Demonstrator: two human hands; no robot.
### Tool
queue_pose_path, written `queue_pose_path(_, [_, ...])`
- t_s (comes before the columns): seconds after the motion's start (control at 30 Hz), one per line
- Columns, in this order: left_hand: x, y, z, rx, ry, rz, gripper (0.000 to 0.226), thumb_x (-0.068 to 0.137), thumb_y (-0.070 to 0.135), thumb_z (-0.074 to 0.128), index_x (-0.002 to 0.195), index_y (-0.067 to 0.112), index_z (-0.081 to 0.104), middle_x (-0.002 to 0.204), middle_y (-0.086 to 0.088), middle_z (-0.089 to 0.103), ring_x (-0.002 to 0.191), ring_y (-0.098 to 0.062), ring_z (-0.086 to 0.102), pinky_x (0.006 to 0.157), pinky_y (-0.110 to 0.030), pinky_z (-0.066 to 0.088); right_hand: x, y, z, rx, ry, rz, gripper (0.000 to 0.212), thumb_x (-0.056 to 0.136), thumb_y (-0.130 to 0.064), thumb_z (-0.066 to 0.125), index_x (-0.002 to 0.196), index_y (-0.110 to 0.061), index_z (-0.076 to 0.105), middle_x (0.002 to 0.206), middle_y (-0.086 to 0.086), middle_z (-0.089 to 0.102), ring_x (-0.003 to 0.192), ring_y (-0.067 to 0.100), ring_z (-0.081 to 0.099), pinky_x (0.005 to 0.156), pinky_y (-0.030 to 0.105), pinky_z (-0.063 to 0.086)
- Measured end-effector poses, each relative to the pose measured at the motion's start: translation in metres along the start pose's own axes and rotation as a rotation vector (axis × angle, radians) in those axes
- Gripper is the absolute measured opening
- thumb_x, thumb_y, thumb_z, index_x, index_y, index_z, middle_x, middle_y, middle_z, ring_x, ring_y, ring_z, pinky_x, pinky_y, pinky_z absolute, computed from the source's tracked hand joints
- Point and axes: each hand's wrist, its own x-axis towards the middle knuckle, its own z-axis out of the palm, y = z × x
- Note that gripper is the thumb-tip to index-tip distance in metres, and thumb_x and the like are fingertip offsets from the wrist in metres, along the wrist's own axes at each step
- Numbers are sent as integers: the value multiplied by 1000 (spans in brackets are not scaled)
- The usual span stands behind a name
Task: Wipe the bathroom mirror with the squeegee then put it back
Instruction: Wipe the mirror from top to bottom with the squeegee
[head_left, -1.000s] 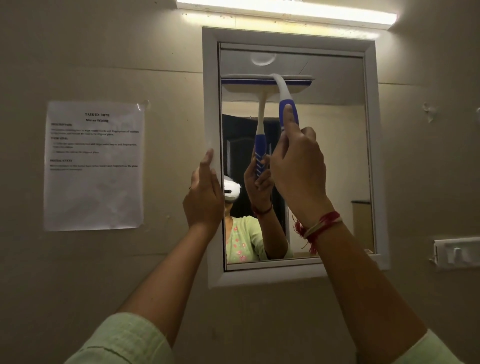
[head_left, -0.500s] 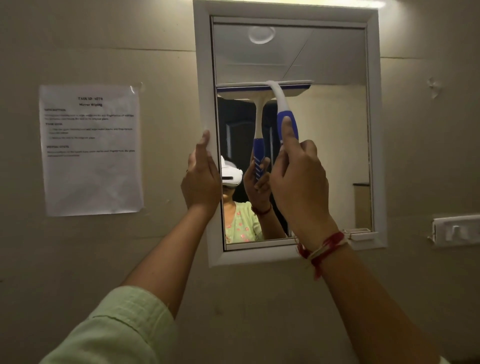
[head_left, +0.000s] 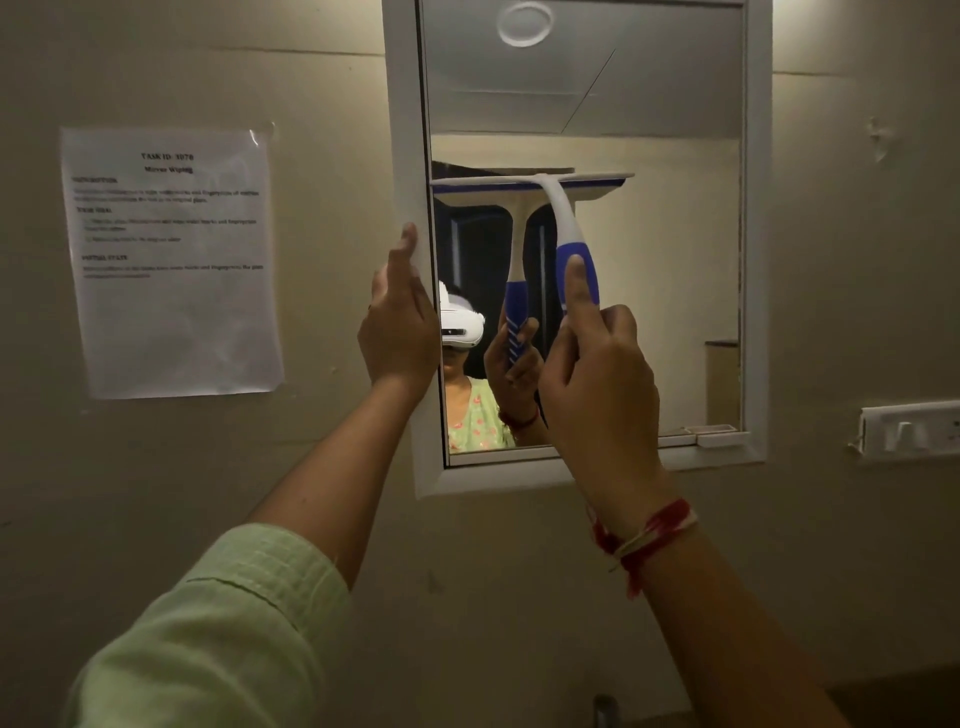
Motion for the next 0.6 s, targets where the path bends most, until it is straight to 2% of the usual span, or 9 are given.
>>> queue_pose_path(0.13, [0, -1, 2, -1, 8, -9, 39, 101, 20, 30, 139, 21, 35, 122, -10, 59, 51, 3, 39, 43, -4, 31, -13, 1, -2, 18, -13, 5, 58, 94, -20, 44, 145, -21, 18, 102, 17, 53, 72, 14, 52, 72, 31, 54])
queue_pose_path(0.23, [0, -3, 3, -8, 21, -12, 39, 101, 20, 30, 139, 22, 36, 121, -10, 59, 50, 5, 37, 49, -1, 36, -26, 2, -3, 26, -33, 16, 59, 94, -21, 42, 144, -24, 10, 103, 16, 52, 72, 17, 56, 72, 35, 56])
queue_pose_path(0.37, [0, -4, 4, -8, 21, -7, 39, 101, 22, 28, 139, 21, 36, 117, -9, 60, 46, 0, 37, 43, -7, 35, -43, 5, -1, 29, -54, 32, 60, 93, -20, 41, 145, -22, 10, 101, 15, 51, 68, 13, 53, 68, 29, 56])
queue_pose_path(0.47, [1, -4, 4, -10, 33, -8, 39, 101, 21, 28, 138, 19, 37, 114, -11, 62, 46, 1, 37, 46, -4, 36, -55, 7, 0, 52, -76, 38, 63, 93, -16, 44, 141, -25, 5, 100, 14, 50, 65, 11, 52, 64, 26, 55])
queue_pose_path(0.6, [1, -5, 6, -4, 42, -21, 38, 101, 20, 29, 137, 17, 38, 109, -13, 63, 47, 2, 35, 48, -2, 35, -73, 9, 3, 64, -77, 67, 58, 92, -20, 39, 141, -24, 7, 100, 15, 51, 62, 7, 48, 60, 20, 51])
